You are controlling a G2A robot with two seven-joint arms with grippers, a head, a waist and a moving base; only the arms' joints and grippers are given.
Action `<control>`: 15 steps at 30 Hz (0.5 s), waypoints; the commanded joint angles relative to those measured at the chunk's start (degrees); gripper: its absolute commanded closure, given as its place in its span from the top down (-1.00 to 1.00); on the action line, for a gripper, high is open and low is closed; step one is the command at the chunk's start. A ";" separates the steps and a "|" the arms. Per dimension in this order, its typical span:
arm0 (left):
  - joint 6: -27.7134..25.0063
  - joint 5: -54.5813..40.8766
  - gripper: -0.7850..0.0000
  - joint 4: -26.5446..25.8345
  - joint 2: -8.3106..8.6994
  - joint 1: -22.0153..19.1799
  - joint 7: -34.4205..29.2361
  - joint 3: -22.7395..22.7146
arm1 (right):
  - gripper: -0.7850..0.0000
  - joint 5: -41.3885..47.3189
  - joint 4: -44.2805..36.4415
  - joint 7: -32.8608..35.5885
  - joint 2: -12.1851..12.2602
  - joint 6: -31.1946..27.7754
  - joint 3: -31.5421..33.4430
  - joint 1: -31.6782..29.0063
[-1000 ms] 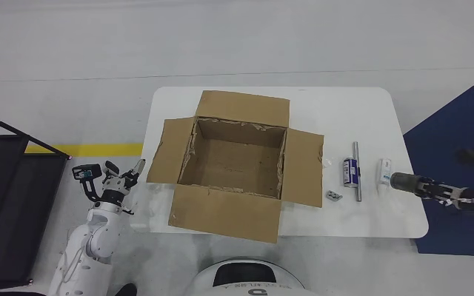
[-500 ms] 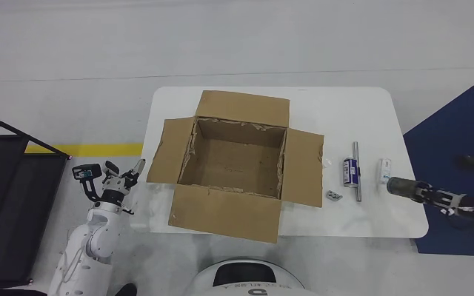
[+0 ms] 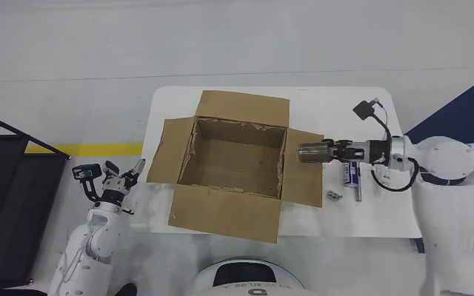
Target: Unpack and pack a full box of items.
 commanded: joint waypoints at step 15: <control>0.00 0.00 1.00 0.00 0.00 0.00 0.00 0.00 | -1.00 -36.29 -6.11 -10.39 -2.50 13.13 -33.65 14.09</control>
